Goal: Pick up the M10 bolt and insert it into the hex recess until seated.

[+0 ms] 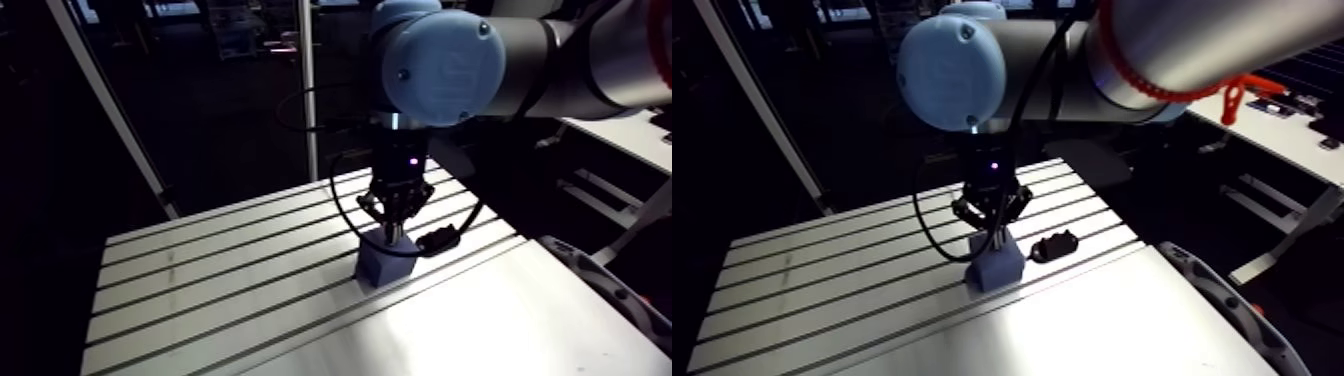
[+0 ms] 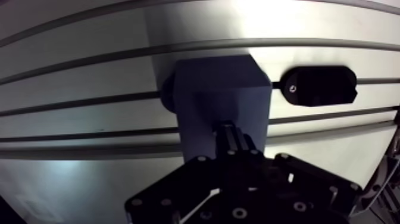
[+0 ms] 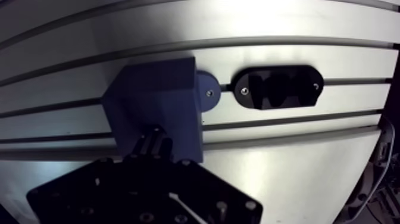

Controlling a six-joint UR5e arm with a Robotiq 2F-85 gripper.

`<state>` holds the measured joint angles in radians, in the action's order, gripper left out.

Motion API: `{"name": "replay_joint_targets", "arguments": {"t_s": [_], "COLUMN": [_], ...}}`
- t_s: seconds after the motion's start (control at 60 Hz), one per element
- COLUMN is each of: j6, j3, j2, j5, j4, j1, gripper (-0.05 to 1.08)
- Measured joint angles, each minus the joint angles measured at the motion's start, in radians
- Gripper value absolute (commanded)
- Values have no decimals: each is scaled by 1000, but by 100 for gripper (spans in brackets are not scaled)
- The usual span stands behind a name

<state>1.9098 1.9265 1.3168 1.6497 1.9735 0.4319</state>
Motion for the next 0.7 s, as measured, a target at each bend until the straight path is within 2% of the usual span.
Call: {"name": "replay_joint_targets", "arguments": {"t_s": [0.7], "j6": [2], "j3": [1], "j2": [0], "j5": [2], "j4": [0], "j1": [0], "gripper": [108]}}
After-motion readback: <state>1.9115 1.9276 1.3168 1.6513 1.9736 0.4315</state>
